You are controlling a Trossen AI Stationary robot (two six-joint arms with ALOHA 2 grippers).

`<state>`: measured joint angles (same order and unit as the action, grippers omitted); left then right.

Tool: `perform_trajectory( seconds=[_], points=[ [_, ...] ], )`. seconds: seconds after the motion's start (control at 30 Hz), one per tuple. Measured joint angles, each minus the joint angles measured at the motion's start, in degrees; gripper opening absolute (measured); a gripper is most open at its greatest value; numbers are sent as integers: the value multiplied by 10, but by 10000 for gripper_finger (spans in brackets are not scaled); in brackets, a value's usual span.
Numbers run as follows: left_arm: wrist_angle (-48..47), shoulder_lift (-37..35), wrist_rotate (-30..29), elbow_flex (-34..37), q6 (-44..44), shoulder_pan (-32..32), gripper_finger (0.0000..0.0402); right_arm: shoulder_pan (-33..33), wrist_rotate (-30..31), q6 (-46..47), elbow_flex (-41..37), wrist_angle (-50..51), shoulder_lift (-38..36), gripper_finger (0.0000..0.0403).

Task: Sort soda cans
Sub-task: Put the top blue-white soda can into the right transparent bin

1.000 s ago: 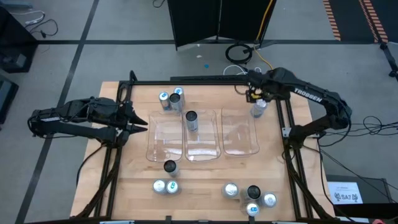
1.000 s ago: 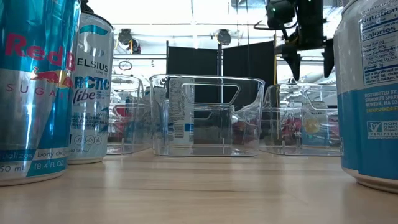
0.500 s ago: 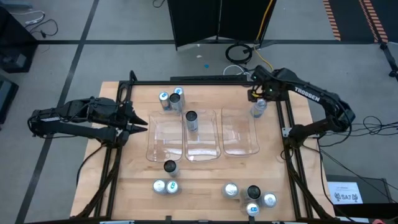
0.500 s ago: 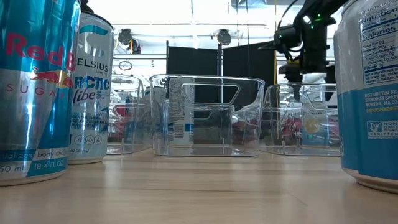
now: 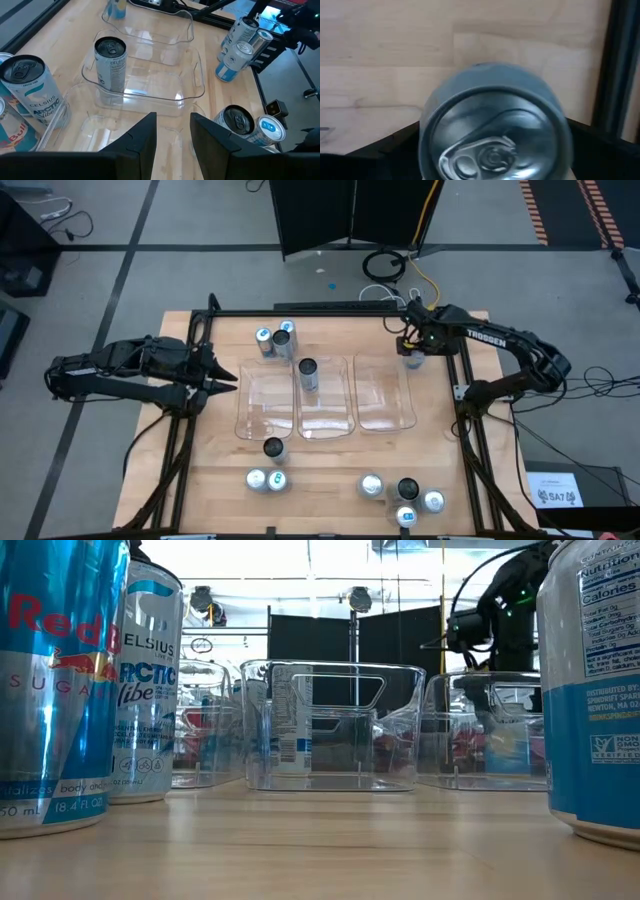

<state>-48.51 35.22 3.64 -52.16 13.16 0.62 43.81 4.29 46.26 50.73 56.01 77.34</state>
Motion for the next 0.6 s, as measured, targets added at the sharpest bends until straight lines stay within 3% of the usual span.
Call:
perform_trajectory(
  seconds=[0.3,0.6],
  points=[
    [0,0,0,0,0,0,128,0,1,0,-2,-32,0,302],
    [0,0,0,0,0,0,128,-1,-2,8,36,-19,-32,289]
  ],
)
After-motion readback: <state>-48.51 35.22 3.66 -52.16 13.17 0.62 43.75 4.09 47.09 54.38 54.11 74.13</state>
